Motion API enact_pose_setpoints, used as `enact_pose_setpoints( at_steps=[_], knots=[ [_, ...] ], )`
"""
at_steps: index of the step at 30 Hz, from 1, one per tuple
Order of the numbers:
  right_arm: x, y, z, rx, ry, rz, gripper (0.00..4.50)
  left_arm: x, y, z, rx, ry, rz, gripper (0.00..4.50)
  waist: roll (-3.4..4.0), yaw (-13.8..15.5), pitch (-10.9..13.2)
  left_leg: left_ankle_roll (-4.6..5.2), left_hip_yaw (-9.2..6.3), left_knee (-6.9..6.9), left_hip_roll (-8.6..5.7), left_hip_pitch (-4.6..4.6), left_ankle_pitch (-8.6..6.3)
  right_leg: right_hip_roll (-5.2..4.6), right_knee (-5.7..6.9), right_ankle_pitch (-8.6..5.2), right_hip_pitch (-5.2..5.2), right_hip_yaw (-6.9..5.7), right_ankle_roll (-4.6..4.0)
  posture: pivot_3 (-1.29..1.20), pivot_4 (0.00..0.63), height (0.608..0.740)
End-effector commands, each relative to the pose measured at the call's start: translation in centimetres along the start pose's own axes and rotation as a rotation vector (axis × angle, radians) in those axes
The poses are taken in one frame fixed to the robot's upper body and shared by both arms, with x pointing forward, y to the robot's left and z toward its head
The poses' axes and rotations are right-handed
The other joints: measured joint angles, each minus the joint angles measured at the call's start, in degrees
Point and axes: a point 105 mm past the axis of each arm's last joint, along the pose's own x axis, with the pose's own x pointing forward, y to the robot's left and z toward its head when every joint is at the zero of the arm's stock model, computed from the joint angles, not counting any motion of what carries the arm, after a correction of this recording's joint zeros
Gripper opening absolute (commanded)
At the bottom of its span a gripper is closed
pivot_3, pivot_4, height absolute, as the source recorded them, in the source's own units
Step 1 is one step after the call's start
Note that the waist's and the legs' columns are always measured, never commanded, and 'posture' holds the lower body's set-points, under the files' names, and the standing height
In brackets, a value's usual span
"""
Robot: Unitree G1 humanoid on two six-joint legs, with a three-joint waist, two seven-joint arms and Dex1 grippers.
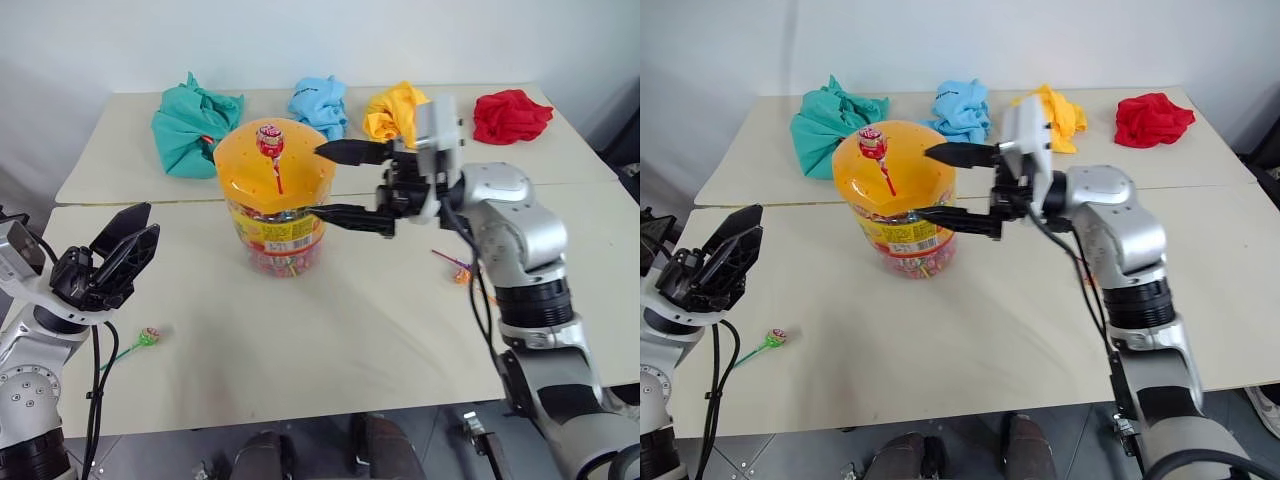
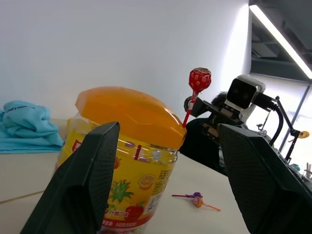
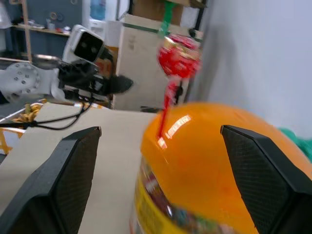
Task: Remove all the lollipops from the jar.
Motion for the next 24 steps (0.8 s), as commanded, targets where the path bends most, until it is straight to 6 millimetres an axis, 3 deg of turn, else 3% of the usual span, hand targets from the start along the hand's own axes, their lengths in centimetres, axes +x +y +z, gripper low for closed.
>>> enact_pose_setpoints(
  at_steps=[1, 4, 7, 13, 17, 18, 24],
  knots=[
    [1.9, -0.5, 0.1, -0.004, 0.011, -0.015, 4.09, 0.4, -1.9, 0.3, -0.043, 0.003, -0.094, 3.39, 0.0, -0.12, 0.0, 0.0, 0.0, 0.0, 0.0, 0.01, 0.0, -0.01, 0.0, 0.0, 0.0, 0.02, 0.0, 0.0, 0.15, 0.74],
    [3.0, 0.0, 0.0, 0.018, -0.001, 0.016, 4.09, 0.3, -1.9, 0.3, -0.052, -0.005, -0.094, 3.39, 0.0, -0.18, 0.0, 0.0, -0.03, 0.0, 0.02, 0.01, 0.0, 0.01, 0.01, 0.0, -0.02, 0.03, 0.0, 0.0, 0.15, 0.74],
    [3.8, -0.4, -0.1, 0.012, 0.006, -0.008, 3.55, 0.2, -1.8, 0.2, -0.049, 0.0, -0.089, 3.39, -0.01, -0.25, -0.01, -0.01, -0.01, 0.0, 0.01, 0.04, 0.0, 0.01, 0.05, 0.0, -0.02, 0.05, 0.0, 0.0, 0.15, 0.74],
    [4.7, -0.8, 0.4, -0.004, -0.013, -0.008, 1.53, 0.3, -1.5, 0.0, -0.042, -0.001, -0.089, 3.39, -0.01, -0.4, -0.01, -0.03, 0.0, 0.0, 0.02, 0.06, -0.01, 0.03, 0.06, -0.01, -0.02, 0.06, -0.01, 0.0, 0.15, 0.74],
    [4.2, -0.8, 1.5, 0.011, -0.073, 0.0, 0.21, 0.6, -1.8, -0.1, -0.027, 0.002, -0.107, 3.39, -0.01, -0.41, -0.01, -0.04, -0.01, -0.01, 0.01, 0.04, -0.01, 0.02, 0.05, -0.01, -0.02, 0.05, -0.01, 0.0, 0.15, 0.74],
    [3.9, -0.9, 2.1, 0.032, -0.11, 0.002, 0.04, 0.8, -1.8, -0.1, -0.022, -0.002, -0.114, 3.39, -0.01, -0.4, -0.01, -0.04, -0.01, -0.01, 0.01, 0.04, -0.01, 0.02, 0.04, -0.01, -0.02, 0.05, -0.01, 0.0, 0.15, 0.74],
    [-0.7, -1.8, 5.6, 0.115, -0.258, 0.005, 0.04, 2.3, -3.1, -0.4, 0.004, 0.019, -0.224, 3.39, -0.03, 0.13, -0.02, -0.01, -0.02, 0.0, -0.04, -0.02, -0.02, -0.02, 0.03, 0.0, -0.02, 0.03, -0.01, 0.0, 0.15, 0.74]
  ],
)
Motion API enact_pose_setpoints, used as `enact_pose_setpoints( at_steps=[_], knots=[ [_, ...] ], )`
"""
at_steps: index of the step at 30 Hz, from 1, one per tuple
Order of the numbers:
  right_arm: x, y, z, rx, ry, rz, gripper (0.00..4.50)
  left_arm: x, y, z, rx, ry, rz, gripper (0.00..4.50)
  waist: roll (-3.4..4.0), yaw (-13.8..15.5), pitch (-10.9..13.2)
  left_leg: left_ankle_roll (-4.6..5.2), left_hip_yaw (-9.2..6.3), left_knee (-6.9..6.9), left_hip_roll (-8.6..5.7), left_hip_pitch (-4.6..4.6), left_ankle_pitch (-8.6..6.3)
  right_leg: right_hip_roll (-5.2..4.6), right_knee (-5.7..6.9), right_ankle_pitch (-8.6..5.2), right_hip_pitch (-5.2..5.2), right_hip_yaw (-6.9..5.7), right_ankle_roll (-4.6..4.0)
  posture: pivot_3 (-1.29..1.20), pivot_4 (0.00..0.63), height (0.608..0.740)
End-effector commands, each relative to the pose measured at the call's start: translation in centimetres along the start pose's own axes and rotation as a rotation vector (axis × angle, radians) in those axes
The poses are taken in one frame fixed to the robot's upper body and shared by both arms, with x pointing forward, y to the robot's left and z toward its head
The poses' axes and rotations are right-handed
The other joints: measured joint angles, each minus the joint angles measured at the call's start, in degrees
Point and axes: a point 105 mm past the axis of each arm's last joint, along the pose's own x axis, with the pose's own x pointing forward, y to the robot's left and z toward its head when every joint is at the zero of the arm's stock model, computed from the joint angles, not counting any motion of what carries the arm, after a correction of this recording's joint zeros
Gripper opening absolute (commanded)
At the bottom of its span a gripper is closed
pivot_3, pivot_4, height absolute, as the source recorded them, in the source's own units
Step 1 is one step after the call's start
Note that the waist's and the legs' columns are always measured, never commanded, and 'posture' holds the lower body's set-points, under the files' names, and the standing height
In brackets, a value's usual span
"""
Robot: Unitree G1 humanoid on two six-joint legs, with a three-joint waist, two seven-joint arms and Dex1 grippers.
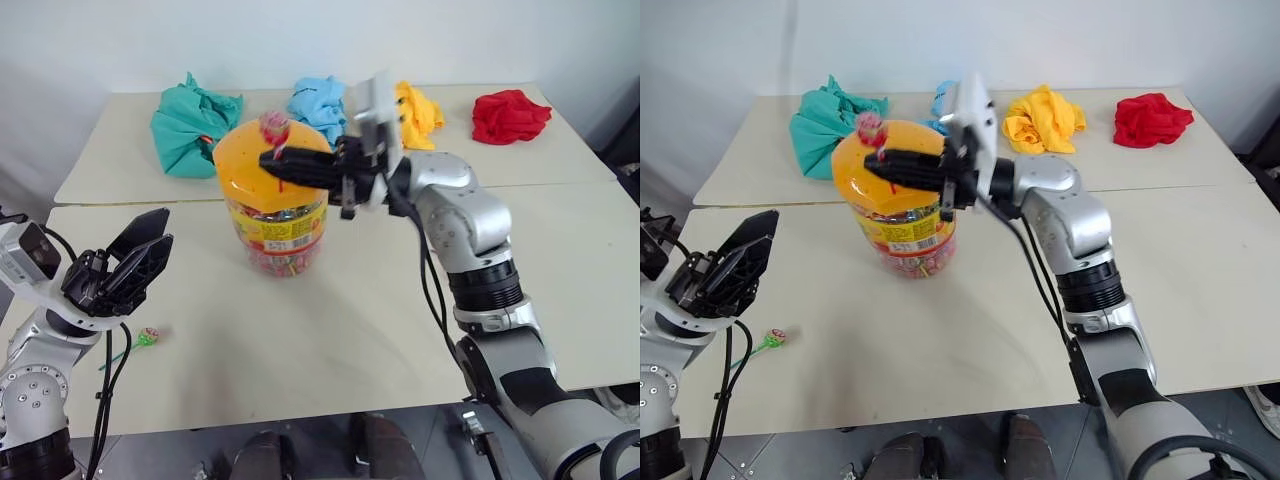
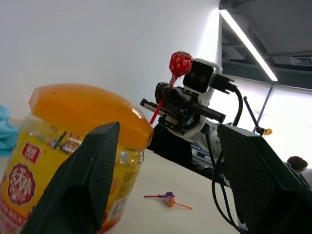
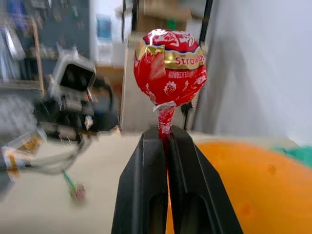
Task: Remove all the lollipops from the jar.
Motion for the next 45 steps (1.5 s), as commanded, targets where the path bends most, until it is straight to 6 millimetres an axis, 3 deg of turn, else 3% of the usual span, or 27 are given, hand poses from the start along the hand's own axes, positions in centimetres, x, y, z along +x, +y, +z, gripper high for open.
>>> enact_pose_setpoints(
  at_steps=[1, 4, 7, 9, 10, 11, 14, 17, 21, 24, 31, 32, 35, 37, 40, 41, 45],
  knots=[
    [-2.8, 0.1, 4.9, 0.001, -0.11, 0.004, 0.04, 1.1, -1.4, 0.0, 0.041, 0.033, -0.097, 3.39, 0.0, -0.02, 0.0, 0.03, -0.01, 0.0, 0.0, -0.01, -0.02, -0.01, -0.02, 0.0, 0.0, 0.0, 0.0, 0.0, 0.15, 0.74],
    [-6.8, -0.4, 6.5, 0.041, -0.038, -0.096, 0.04, 1.5, -2.4, -1.8, 0.065, 0.146, -0.156, 3.39, 0.0, -0.02, 0.0, 0.04, -0.04, -0.02, 0.01, -0.04, -0.03, 0.01, -0.08, 0.0, -0.01, -0.04, 0.0, 0.0, 0.15, 0.74],
    [-12.0, -1.4, 5.6, 0.004, 0.194, -0.291, 0.04, 2.1, -3.4, -2.9, 0.093, 0.202, -0.186, 3.39, 0.0, 0.05, 0.0, 0.04, -0.03, -0.1, -0.01, -0.04, -0.04, 0.0, -0.18, 0.0, 0.0, -0.06, 0.0, 0.0, 0.15, 0.74],
    [-19.8, -2.9, 2.3, -0.061, 0.652, -0.56, 0.04, 1.5, -3.3, -3.4, 0.179, 0.304, -0.213, 3.39, -0.03, 0.12, -0.01, 0.04, 0.01, -0.09, 0.03, -0.04, -0.05, 0.03, -0.29, 0.0, 0.01, -0.07, 0.0, 0.0, 0.15, 0.74],
    [-23.9, -2.8, 1.3, -0.059, 0.841, -0.664, 0.04, 1.3, -3.4, -3.4, 0.207, 0.334, -0.231, 3.39, -0.03, 0.32, -0.01, 0.04, 0.08, -0.09, 0.01, -0.03, -0.05, 0.0, -0.3, 0.0, 0.01, -0.06, 0.0, 0.0, 0.15, 0.74],
    [-26.7, -2.4, 0.8, -0.039, 0.948, -0.729, 0.04, 1.3, -3.5, -3.4, 0.226, 0.349, -0.244, 3.39, -0.05, 0.38, -0.02, 0.04, 0.32, -0.09, -0.02, -0.09, -0.05, 0.01, -0.42, 0.0, 0.04, -0.13, 0.0, 0.0, 0.15, 0.74],
    [-31.0, -1.6, -0.6, 0.034, 1.03, -0.829, 0.04, 1.8, -4.0, -3.4, 0.228, 0.348, -0.279, 3.39, 0.01, -0.24, -0.01, 0.06, 0.41, -0.09, 0.0, -0.06, -0.04, -0.02, -0.64, 0.0, 0.04, -0.02, 0.0, 0.0, 0.15, 0.74],
    [-35.3, -0.4, -3.7, 0.106, 1.183, -0.893, 0.04, 1.3, -3.9, -3.6, 0.202, 0.392, -0.308, 3.39, 0.06, -1.62, 0.0, 0.05, 0.54, -0.1, 0.09, 0.14, -0.02, 0.04, -0.52, 0.0, 0.04, 0.1, -0.01, 0.0, 0.15, 0.74],
    [-37.9, 0.4, -5.5, 0.146, 1.243, -0.939, 0.04, 0.4, -3.9, -3.8, 0.171, 0.435, -0.305, 3.39, 0.2, -1.78, 0.0, 0.01, 0.52, -0.11, 0.12, 0.18, -0.01, 0.07, -0.5, -0.01, -0.01, 0.13, -0.05, 0.0, 0.15, 0.74],
    [-38.0, 0.6, -6.1, 0.178, 1.214, -0.934, 0.76, 0.0, -3.5, -3.7, 0.169, 0.449, -0.284, 3.39, 0.26, -1.57, 0.03, 0.01, 0.5, -0.11, 0.11, 0.14, -0.01, 0.07, -0.51, -0.01, -0.01, 0.14, -0.04, 0.0, 0.15, 0.74],
    [-35.6, 0.4, -4.8, 0.089, 1.081, -0.823, 3.07, -0.5, -2.8, -3.7, 0.161, 0.424, -0.237, 3.39, 0.28, -1.08, 0.04, 0.02, 0.42, -0.08, 0.11, 0.09, -0.01, 0.04, -0.5, 0.0, 0.0, 0.14, -0.03, 0.0, 0.15, 0.74],
    [-34.7, 0.6, -4.5, -0.028, 1.066, -0.727, 3.34, -0.7, -2.6, -3.7, 0.155, 0.421, -0.218, 3.39, 0.28, -0.94, 0.04, 0.02, 0.41, -0.08, 0.11, 0.09, -0.01, 0.05, -0.49, 0.0, 0.0, 0.14, -0.03, 0.0, 0.15, 0.74],
    [-29.8, 0.6, -1.6, -0.273, 0.683, -0.581, 4.41, -1.8, -0.8, -3.7, 0.172, 0.397, -0.092, 3.39, 0.28, -0.47, 0.04, 0.01, 0.39, -0.1, 0.12, 0.12, -0.02, 0.08, -0.47, 0.0, 0.03, 0.07, -0.02, 0.0, 0.15, 0.74],
    [-28.4, 0.8, -1.1, -0.286, 0.561, -0.554, 4.46, -2.3, 0.1, -3.5, 0.182, 0.384, -0.035, 3.39, 0.29, -0.47, 0.04, 0.0, 0.43, -0.08, 0.14, 0.14, -0.01, 0.14, -0.48, 0.0, 0.03, 0.12, -0.02, 0.0, 0.15, 0.74],
    [-22.2, 4.2, -2.3, -0.124, 0.436, -0.265, 4.46, -5.5, 2.6, -4.1, 0.248, 0.483, 0.175, 3.39, 0.32, 0.0, 0.03, 0.02, 0.36, -0.04, 0.14, 0.17, 0.0, 0.08, -0.26, 0.0, 0.02, 0.14, -0.03, 0.0, 0.15, 0.74],
    [-20.5, 5.5, -3.2, -0.105, 0.421, -0.165, 4.46, -6.4, 2.2, -4.9, 0.243, 0.528, 0.182, 3.39, 0.31, 0.04, 0.02, 0.0, 0.28, -0.03, 0.16, 0.18, -0.01, 0.08, -0.18, 0.0, 0.01, 0.08, -0.03, 0.0, 0.15, 0.74],
    [-18.2, 7.0, -5.8, -0.102, 0.396, -0.058, 4.46, -8.4, 2.7, -6.8, 0.29, 0.674, 0.279, 3.39, 0.15, 0.1, -0.05, -0.02, 0.25, -0.02, 0.34, 0.12, -0.1, 0.04, -0.28, 0.01, 0.0, -0.04, -0.04, 0.0, 0.15, 0.74]
  ],
)
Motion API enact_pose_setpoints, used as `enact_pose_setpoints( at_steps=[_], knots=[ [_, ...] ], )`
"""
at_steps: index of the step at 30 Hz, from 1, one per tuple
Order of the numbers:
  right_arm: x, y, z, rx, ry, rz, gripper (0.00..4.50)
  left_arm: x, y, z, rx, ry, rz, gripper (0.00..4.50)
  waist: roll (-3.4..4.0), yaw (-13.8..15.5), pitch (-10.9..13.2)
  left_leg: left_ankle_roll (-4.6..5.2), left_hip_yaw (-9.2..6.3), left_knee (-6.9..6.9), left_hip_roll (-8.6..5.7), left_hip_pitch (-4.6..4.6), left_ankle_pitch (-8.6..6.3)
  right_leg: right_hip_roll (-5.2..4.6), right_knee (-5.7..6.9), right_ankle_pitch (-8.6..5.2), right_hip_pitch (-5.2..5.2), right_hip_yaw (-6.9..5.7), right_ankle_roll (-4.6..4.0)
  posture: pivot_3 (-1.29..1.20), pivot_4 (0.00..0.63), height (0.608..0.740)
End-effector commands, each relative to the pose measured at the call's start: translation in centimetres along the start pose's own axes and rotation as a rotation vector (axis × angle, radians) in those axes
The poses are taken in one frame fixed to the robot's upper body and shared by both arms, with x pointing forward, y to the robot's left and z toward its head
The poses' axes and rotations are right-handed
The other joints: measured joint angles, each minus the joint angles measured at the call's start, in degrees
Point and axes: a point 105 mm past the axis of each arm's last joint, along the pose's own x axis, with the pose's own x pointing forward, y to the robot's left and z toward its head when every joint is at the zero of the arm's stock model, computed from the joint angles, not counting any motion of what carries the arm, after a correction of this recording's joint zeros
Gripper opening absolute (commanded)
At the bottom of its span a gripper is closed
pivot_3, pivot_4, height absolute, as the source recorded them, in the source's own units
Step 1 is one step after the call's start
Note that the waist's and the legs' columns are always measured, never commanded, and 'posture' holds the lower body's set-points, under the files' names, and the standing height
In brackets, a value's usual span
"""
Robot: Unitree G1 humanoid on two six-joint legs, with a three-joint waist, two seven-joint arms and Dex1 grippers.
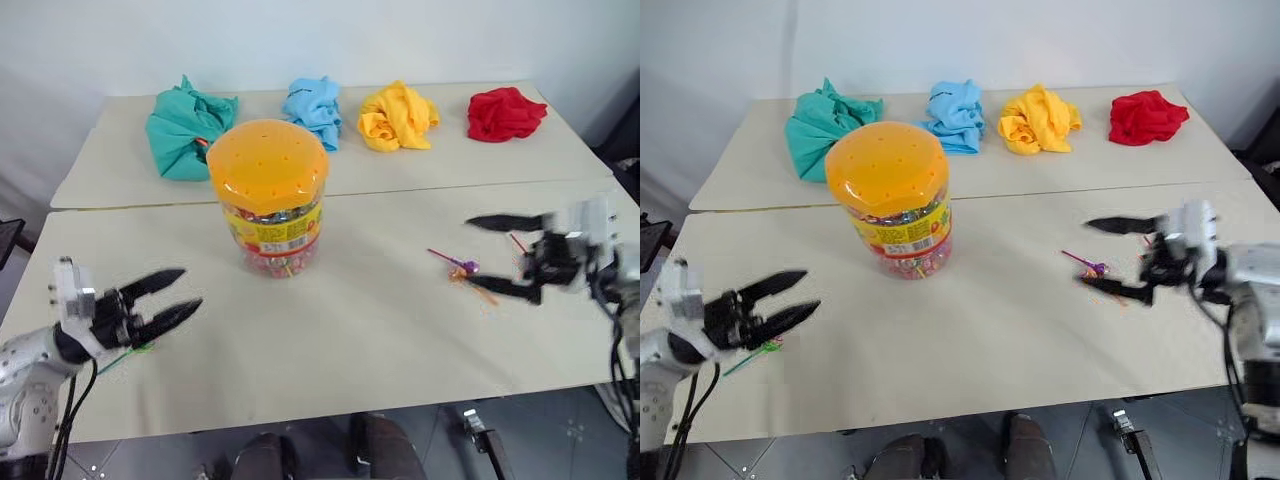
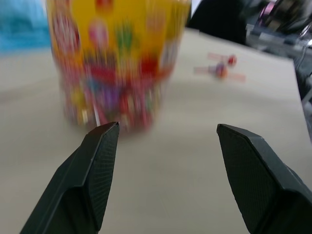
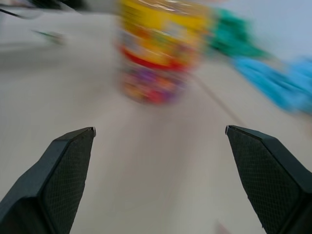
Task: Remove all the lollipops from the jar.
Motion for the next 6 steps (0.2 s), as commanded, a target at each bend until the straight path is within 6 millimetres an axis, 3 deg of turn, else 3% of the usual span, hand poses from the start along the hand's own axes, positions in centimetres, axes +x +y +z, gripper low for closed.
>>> enact_pose_setpoints(
  at_steps=[1, 6],
  knots=[
    [2.0, 1.3, -0.8, -0.041, -0.033, 0.073, 4.46, -0.6, 1.1, -1.1, 0.097, 0.111, 0.125, 3.39, -0.05, 0.36, -0.03, 0.02, 0.02, 0.03, -0.07, 0.0, 0.0, -0.03, -0.04, 0.01, 0.02, 0.01, -0.01, 0.0, 0.15, 0.74],
    [3.2, 1.6, -3.4, -0.09, -0.016, 0.073, 4.46, -1.4, 1.7, -1.0, 0.203, 0.108, 0.272, 3.39, -0.06, 1.02, -0.04, 0.15, 0.01, 0.04, -0.12, -0.01, 0.0, -0.2, -0.05, 0.02, 0.03, 0.01, -0.01, 0.0, 0.15, 0.74]
  ],
)
